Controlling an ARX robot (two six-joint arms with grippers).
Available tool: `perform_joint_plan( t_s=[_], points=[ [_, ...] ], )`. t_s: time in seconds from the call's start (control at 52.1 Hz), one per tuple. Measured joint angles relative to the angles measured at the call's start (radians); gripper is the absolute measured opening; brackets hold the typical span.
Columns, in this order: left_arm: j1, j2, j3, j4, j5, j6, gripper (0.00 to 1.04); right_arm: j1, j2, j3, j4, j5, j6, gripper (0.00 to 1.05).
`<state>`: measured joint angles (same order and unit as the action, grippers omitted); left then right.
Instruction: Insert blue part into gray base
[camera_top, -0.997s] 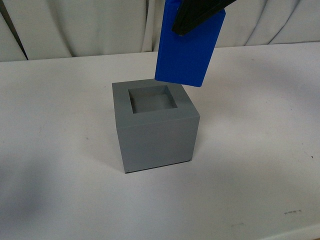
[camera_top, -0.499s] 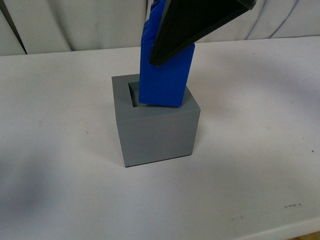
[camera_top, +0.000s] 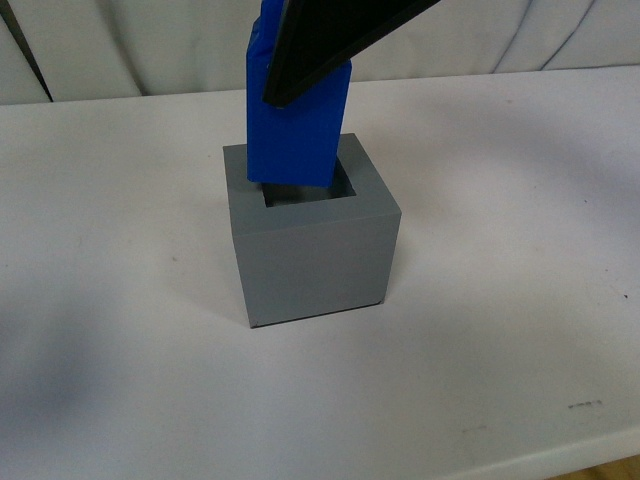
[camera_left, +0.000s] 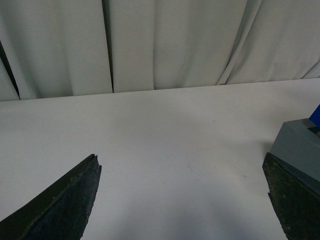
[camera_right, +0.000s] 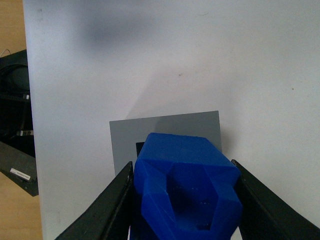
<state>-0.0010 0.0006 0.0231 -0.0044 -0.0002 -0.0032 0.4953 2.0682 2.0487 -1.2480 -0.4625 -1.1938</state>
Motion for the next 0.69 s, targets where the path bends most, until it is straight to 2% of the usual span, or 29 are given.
perform_joint_plan(
  t_s=[0.307,0.69],
  points=[
    [0.000,0.000,0.000,0.000,0.000,0.000,0.99,0.005,0.029,0.036,-0.016,0.038,-0.039,0.48],
    [0.000,0.000,0.000,0.000,0.000,0.000,0.99,0.014,0.038,0.035,-0.018,0.035,-0.047,0.48]
  ],
)
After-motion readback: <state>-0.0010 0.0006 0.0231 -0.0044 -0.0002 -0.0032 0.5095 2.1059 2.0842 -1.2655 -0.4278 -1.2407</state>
